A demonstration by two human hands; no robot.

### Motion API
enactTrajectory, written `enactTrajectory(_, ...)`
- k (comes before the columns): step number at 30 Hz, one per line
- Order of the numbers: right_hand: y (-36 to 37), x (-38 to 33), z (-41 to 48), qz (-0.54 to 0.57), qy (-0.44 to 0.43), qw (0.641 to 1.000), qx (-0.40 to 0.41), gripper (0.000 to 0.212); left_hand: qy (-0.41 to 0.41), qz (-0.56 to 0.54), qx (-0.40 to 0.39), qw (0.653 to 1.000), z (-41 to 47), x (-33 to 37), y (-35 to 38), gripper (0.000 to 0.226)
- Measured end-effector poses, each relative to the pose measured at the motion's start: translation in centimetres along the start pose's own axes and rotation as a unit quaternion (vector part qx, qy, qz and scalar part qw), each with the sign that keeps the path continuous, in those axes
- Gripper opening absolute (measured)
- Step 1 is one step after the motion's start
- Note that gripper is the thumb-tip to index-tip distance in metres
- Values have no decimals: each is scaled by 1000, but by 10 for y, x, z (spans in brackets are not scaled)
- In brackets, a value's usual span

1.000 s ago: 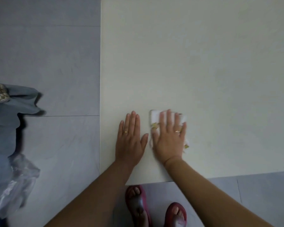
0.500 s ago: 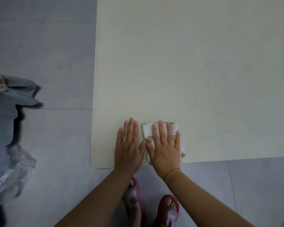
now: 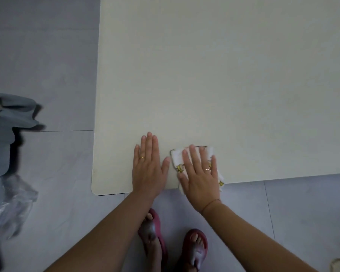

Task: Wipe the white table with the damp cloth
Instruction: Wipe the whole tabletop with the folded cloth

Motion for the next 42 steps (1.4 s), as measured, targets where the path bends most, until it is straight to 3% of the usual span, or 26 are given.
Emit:
enactTrajectory(2,2,38,-3,-24,-68,997,6,59,20,-2,4,1000,6,25,4,68)
enactTrajectory(3,2,64,-4,-33,-52,998,8,59,25,0,4,1000,10,36,6,68)
enactTrajectory(7,0,141,-6,15,164,986,-9,68,35,12,-12,999,16,60,21,69)
enactTrajectory(10,3,109,-3,46,248,968,-5,71,38,36,-15,999,16,61,29,70)
enactTrajectory(11,3,89,-2,41,219,975,-10,69,37,37,-13,999,16,61,30,70)
enactTrajectory(14,2,57,-8,5,30,999,-9,62,37,36,-19,999,16,61,31,70)
enactTrajectory(17,-2,102,-2,-38,-70,997,0,60,36,35,-14,999,16,62,30,70)
enactTrajectory(19,-2,150,9,-33,12,999,-1,62,36,38,-10,999,16,63,30,70)
enactTrajectory(21,0,178,19,32,173,984,-6,63,35,40,-8,999,16,64,29,70)
enactTrajectory(23,0,161,27,71,289,955,6,61,35,38,-8,999,17,65,29,69)
enactTrajectory(24,0,140,30,71,292,954,8,61,35,38,-9,999,17,64,30,69)
enactTrajectory(25,-1,115,34,64,253,965,9,62,36,40,-11,999,17,64,30,69)
enactTrajectory(28,-5,65,34,2,31,1000,0,62,37,44,-16,998,17,63,29,69)
enactTrajectory(30,-12,85,41,-16,-65,998,8,61,35,36,-15,999,18,65,27,68)
enactTrajectory(31,-12,104,46,-35,-72,997,9,60,34,28,-14,999,18,66,25,67)
enactTrajectory(32,-12,128,53,-41,-44,998,9,59,36,21,-12,999,21,66,22,67)
enactTrajectory(34,-13,172,68,13,121,993,-12,57,44,15,-7,999,33,67,16,66)
enactTrajectory(36,-15,175,77,91,294,952,3,58,53,12,7,999,53,66,8,66)
enactTrajectory(37,-17,158,81,103,337,936,8,59,56,15,13,998,64,65,4,66)
enactTrajectory(39,-17,108,86,82,283,955,13,61,59,22,10,998,84,63,1,67)
enactTrajectory(42,-17,64,80,16,49,999,12,60,64,20,-13,998,96,57,7,67)
Point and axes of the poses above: each hand's wrist, its own z-axis towards the middle knuckle, its own y-axis out of the palm, x = y × z, the point moved 4 cm from there along z, towards the middle knuckle, and after that the axes turned 3 degrees about -z, right-handed, at the moved point
